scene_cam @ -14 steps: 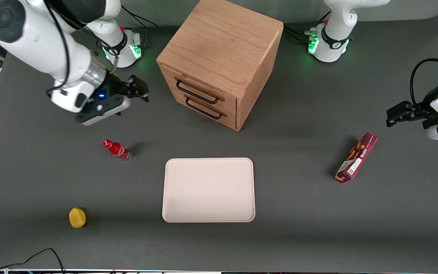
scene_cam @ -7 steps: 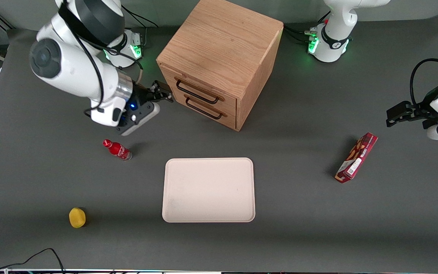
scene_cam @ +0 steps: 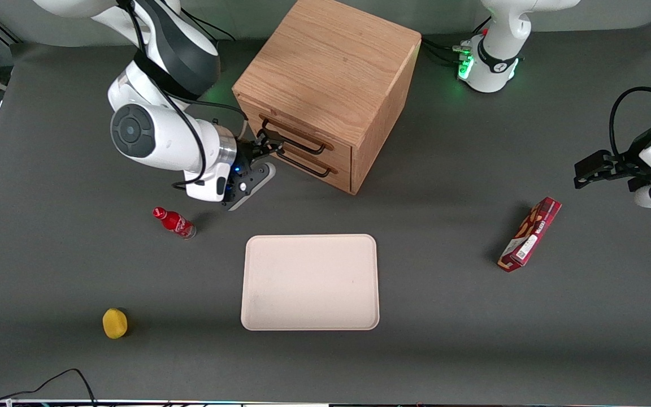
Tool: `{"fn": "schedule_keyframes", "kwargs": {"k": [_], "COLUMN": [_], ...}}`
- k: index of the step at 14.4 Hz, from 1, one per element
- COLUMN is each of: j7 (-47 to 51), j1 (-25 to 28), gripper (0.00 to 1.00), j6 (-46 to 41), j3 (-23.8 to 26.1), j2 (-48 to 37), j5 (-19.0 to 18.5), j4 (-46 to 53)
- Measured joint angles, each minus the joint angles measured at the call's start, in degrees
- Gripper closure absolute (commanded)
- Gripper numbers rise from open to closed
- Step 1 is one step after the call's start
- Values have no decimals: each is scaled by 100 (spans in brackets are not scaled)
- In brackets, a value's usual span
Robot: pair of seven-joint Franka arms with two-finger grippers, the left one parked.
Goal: Open upper drawer
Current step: 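Move the right gripper toward the upper drawer's black handle, then close the right gripper around the upper drawer's black handle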
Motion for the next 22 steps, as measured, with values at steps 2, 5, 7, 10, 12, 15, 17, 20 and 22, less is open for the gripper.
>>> {"fn": "schedule_keyframes", "kwargs": {"k": [2,5,7,10,12,15,17,20,22], "j7": [-25,-267,-628,-1014,-1187,-1256,-1260,-1272,-1282], "j1": [132,333,359,371,405,489,541,554,554], "gripper": [0,0,0,0,0,0,0,0,0], "j6": [0,0,-11,-10,-9,-8,3,51,210], "j3": [4,8,7,7,9,13,13,12,12], "j2": [0,0,0,0,0,0,0,20,40], "j5": [-58,-208,-317,-542,-564,-570,-578,-629,-693], "j4": [-35,-99,-159,-257,-266,-268,-270,-301,-414]}}
